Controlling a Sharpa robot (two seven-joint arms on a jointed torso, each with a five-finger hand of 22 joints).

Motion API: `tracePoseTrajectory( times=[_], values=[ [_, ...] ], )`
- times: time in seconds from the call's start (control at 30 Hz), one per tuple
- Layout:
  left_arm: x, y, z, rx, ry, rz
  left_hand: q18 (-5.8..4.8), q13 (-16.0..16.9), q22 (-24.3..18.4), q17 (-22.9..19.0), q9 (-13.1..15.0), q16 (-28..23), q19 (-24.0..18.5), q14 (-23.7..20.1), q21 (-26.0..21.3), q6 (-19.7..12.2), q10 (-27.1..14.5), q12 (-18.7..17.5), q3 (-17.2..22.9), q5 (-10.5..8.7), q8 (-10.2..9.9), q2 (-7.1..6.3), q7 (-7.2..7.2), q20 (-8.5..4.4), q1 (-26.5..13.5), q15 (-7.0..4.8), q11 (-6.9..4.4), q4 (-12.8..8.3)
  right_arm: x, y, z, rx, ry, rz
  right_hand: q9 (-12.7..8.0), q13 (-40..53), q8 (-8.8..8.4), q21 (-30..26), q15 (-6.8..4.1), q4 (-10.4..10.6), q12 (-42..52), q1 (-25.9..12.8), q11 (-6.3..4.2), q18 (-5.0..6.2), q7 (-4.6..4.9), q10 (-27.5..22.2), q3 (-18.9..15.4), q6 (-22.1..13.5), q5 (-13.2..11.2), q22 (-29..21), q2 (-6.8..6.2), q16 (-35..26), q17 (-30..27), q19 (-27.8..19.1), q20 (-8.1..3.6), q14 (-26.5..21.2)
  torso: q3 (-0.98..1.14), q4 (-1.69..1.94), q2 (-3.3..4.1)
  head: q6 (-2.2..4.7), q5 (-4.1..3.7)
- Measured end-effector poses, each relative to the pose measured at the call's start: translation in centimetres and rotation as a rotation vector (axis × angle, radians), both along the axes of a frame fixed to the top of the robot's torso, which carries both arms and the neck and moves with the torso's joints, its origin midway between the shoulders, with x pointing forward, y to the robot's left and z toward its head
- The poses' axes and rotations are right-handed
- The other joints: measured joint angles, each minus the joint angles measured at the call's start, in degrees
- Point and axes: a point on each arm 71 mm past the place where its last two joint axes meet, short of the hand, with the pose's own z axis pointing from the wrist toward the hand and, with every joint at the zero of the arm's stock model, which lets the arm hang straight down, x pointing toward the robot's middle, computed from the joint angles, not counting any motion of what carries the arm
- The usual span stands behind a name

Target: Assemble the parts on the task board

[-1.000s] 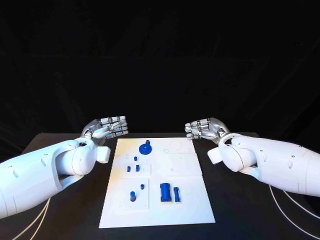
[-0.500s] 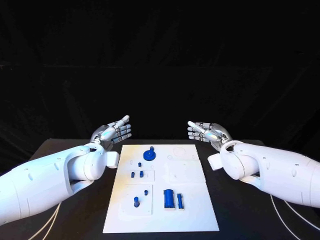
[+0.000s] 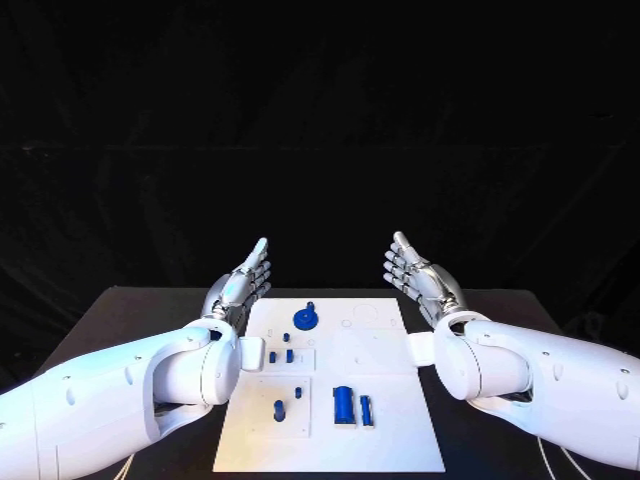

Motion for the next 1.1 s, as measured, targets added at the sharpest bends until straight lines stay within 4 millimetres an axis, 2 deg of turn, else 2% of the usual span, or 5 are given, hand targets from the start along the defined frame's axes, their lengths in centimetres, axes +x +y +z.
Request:
tracePoseTrajectory(
  times=[0.13,0.33,0.4,0.97,1.1],
  values=[
    [-0.32,-0.01,0.14,0.025,-0.023,0.030,-0.01,-0.03,-0.31,-0.03,-0.04,0.00,-2.40,-2.82,0.00,-2.99,-3.10,0.00,-2.32,-0.43,0.00,0.16,-0.27,-1.45,-4.67,-0.63,-1.09,-0.34,-0.36,-0.03,0.12,0.002,-0.006,-0.043,-0.26,-0.04,0.00,0.00,-0.20,-0.29,-0.23,-4.65,-0.36,-1.18,-0.81,-3.37,0.04,-3.05,-1.11,-1.55,0.01,-0.21,-0.09,-2.49,-2.49,-3.39,0.02,0.00,-0.03,0.01,0.01],
    [-0.31,0.18,0.31,0.045,-0.046,0.055,-0.92,-0.04,-0.46,-0.04,-0.04,0.00,-5.33,-6.23,0.00,-6.58,-6.94,0.00,-3.79,-0.70,0.00,0.27,-0.47,-4.38,-10.39,-1.09,-1.84,-0.57,-0.36,-0.30,0.16,-0.002,-0.012,-0.079,-0.42,-0.03,0.00,0.00,-0.32,-0.49,-0.23,-10.33,-0.61,-1.36,-1.35,-7.55,0.15,-6.84,-1.53,-3.41,0.03,-0.22,-0.19,-5.97,-4.02,-7.57,0.04,0.00,-0.03,0.01,0.01],
    [-0.31,0.21,0.35,0.049,-0.051,0.060,-0.92,-0.04,-0.49,-0.04,-0.04,0.00,-6.19,-7.32,0.00,-7.72,-8.16,0.00,-4.02,-0.70,0.00,0.28,-0.45,-5.01,-12.21,-1.12,-1.93,-0.81,-0.36,-0.35,0.17,-0.003,-0.013,-0.086,-0.42,-0.03,0.00,0.00,-0.33,-0.49,-0.23,-12.09,-0.66,-2.25,-1.47,-8.86,0.15,-8.04,-1.78,-4.02,0.01,-0.22,-0.20,-7.05,-4.35,-8.92,0.04,0.00,-0.04,0.01,0.01],
    [-0.31,0.31,0.45,0.062,-0.065,0.074,-0.92,-0.02,-0.56,-0.03,-0.03,0.00,-11.78,-12.79,0.00,-13.53,-14.30,0.00,-4.67,-0.91,0.01,0.38,-0.55,-6.08,-21.63,-1.39,-2.24,-0.80,-0.36,-0.49,0.20,-0.005,-0.016,-0.106,-0.50,-0.07,-0.21,0.00,-0.46,-0.64,-0.23,-21.39,-0.82,-2.24,-1.60,-15.50,-0.01,-14.06,-2.00,-9.58,-0.03,-0.21,-0.21,-12.36,-4.97,-15.62,0.03,0.00,-0.04,0.01,0.01],
    [-0.31,0.31,0.45,0.062,-0.066,0.075,-0.92,-0.02,-0.56,-0.02,-0.04,0.00,-13.77,-14.86,0.00,-14.53,-15.20,0.00,-4.67,-0.91,0.01,0.39,-0.50,-6.08,-22.84,-1.29,-2.19,-0.80,-0.37,-0.49,0.20,-0.005,-0.017,-0.107,-0.49,-0.07,-0.21,0.01,-0.41,-0.64,-0.23,-27.45,-0.74,-2.22,-1.68,-21.72,-0.01,-19.71,-2.00,-9.97,0.01,-0.21,-0.20,-17.74,-5.03,-21.94,0.03,0.00,-0.04,0.01,0.01]
  ],
)
